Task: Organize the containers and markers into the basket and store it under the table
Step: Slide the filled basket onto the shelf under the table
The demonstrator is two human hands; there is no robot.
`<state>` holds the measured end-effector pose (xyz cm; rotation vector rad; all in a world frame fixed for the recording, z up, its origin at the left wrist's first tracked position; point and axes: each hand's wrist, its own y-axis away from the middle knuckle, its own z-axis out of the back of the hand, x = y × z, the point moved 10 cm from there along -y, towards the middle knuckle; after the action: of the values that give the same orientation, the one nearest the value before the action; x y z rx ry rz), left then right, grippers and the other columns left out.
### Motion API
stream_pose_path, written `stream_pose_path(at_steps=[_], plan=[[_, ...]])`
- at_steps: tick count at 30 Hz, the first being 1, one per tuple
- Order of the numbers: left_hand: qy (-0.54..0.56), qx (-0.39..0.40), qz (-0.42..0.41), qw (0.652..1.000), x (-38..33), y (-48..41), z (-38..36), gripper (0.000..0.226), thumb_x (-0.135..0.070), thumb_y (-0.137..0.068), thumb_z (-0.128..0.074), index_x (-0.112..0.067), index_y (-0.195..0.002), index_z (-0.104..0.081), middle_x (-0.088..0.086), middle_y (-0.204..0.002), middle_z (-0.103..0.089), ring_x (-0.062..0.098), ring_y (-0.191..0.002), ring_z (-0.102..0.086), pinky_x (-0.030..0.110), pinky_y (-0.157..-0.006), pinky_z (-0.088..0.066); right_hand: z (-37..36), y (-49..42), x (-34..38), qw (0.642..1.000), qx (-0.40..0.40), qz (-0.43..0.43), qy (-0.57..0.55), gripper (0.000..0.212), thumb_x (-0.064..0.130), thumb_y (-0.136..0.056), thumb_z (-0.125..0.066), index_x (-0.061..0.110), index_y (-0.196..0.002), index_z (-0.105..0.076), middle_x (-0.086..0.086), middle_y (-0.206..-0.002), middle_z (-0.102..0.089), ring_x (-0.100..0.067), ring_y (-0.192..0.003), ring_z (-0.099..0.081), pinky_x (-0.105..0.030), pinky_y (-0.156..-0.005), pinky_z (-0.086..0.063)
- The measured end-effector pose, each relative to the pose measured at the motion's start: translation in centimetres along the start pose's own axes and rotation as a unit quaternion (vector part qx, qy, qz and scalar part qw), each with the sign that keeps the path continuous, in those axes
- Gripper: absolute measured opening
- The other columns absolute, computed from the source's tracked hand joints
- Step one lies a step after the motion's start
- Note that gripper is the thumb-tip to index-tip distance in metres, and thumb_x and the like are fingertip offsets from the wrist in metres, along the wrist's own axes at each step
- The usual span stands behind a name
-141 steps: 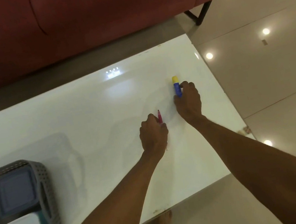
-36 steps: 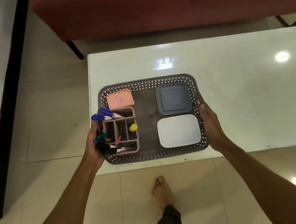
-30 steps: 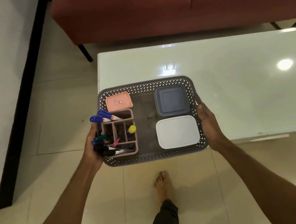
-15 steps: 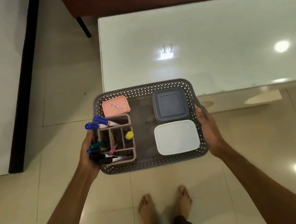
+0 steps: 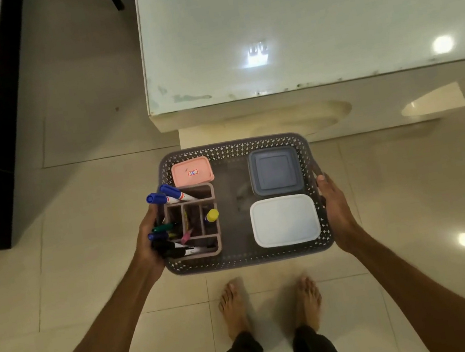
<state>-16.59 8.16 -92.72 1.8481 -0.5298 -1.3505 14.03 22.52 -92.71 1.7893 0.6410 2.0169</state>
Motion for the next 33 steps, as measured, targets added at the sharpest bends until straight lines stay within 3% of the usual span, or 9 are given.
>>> stream_pose_path(at_steps=[1, 3, 5, 7, 11, 19, 27, 31, 33], plan=[[0.002, -0.006, 0.008, 1.000, 0.8, -0.6, -0.2, 0.137, -0.086, -0.047, -0.063, 0.002, -0.149, -0.039, 0.020, -0.142, -0.057, 0.028, -0.131, -0.057, 0.043, -0.105, -0.049, 0.0, -1.0, -0.7, 1.000, 0.000, -0.005, 0.000, 0.028, 0.052, -0.101, -0.039, 0.056, -0.117, -0.061, 0.009, -0.120, -0.073, -0.015, -0.106, -0.073, -0.034, -0.079, -0.061], [0.078, -0.035, -0.007, 0.996, -0.5, -3.8, 1.1, 0.097, -0.070, -0.077, -0.061, -0.005, -0.147, -0.045, 0.020, -0.149, -0.050, 0.037, -0.137, -0.049, 0.051, -0.111, -0.043, -0.1, -3.1, -1.7, 1.000, 0.007, -0.009, -0.010, 0.032, 0.055, -0.096, -0.042, 0.051, -0.122, -0.060, 0.008, -0.123, -0.072, -0.018, -0.110, -0.071, -0.039, -0.084, -0.059], [0.127, -0.062, -0.022, 0.990, -1.9, -7.6, 3.3, 0.064, -0.055, -0.096, -0.050, -0.011, -0.141, -0.055, 0.016, -0.136, -0.062, 0.035, -0.123, -0.062, 0.049, -0.097, -0.054, -0.4, -5.7, -3.1, 0.999, 0.024, -0.014, -0.022, 0.044, 0.056, -0.095, -0.044, 0.035, -0.132, -0.053, 0.001, -0.127, -0.069, -0.024, -0.116, -0.068, -0.044, -0.090, -0.057], [0.127, -0.045, -0.050, 0.990, -2.7, -10.7, 3.1, 0.057, -0.054, -0.097, -0.048, -0.014, -0.133, -0.063, 0.013, -0.122, -0.071, 0.030, -0.105, -0.072, 0.041, -0.078, -0.062, -0.7, -8.4, -4.8, 0.999, 0.033, -0.032, -0.027, 0.050, 0.056, -0.094, -0.043, 0.020, -0.131, -0.046, -0.008, -0.125, -0.066, -0.027, -0.113, -0.068, -0.046, -0.089, -0.057], [0.107, -0.054, -0.063, 0.991, -2.8, -16.6, 3.1, 0.056, -0.058, -0.097, -0.047, -0.018, -0.130, -0.066, 0.014, -0.127, -0.069, 0.031, -0.111, -0.070, 0.044, -0.089, -0.058, -1.4, -14.0, -7.0, 0.997, 0.041, -0.055, -0.047, 0.055, 0.050, -0.094, -0.042, 0.009, -0.131, -0.044, -0.022, -0.135, -0.058, -0.036, -0.120, -0.062, -0.058, -0.102, -0.050], [0.108, -0.046, -0.098, 0.988, -5.1, -32.3, 2.0, 0.060, -0.054, -0.096, -0.051, -0.013, -0.139, -0.057, 0.014, -0.132, -0.064, 0.034, -0.126, -0.058, 0.051, -0.111, -0.042, -2.8, -28.0, -7.9, 0.999, 0.039, -0.014, -0.027, 0.036, 0.053, -0.096, -0.050, 0.030, -0.119, -0.067, 0.004, -0.112, -0.076, -0.024, -0.104, -0.073, -0.046, -0.093, -0.057], [0.118, -0.019, -0.158, 0.980, -11.1, -41.5, 1.3, 0.054, -0.047, -0.098, -0.046, -0.017, -0.141, -0.056, 0.006, -0.126, -0.067, 0.024, -0.116, -0.064, 0.037, -0.094, -0.052, -4.6, -38.1, -4.8, 0.998, 0.011, 0.044, -0.045, 0.045, 0.041, -0.099, -0.045, 0.014, -0.133, -0.059, -0.015, -0.126, -0.069, -0.037, -0.116, -0.066, -0.043, -0.091, -0.052], [0.106, -0.033, -0.199, 0.974, -14.6, -43.5, 2.0, 0.048, -0.030, -0.098, -0.040, -0.008, -0.137, -0.058, 0.004, -0.100, -0.071, 0.023, -0.093, -0.067, 0.027, -0.067, -0.057, -5.6, -41.1, -3.1, 0.996, 0.016, 0.064, -0.054, 0.035, 0.035, -0.098, -0.044, 0.016, -0.113, -0.070, -0.006, -0.102, -0.073, -0.028, -0.097, -0.065, -0.037, -0.085, -0.047], [0.132, -0.052, -0.231, 0.963, -16.0, -43.7, 2.6, 0.045, -0.028, -0.100, -0.042, -0.006, -0.135, -0.058, 0.008, -0.112, -0.068, 0.026, -0.105, -0.065, 0.034, -0.083, -0.059, -5.8, -42.3, -2.6, 0.997, 0.009, 0.063, -0.053, 0.039, 0.041, -0.100, -0.043, 0.017, -0.118, -0.069, -0.006, -0.109, -0.073, -0.025, -0.099, -0.063, -0.038, -0.092, -0.049]])
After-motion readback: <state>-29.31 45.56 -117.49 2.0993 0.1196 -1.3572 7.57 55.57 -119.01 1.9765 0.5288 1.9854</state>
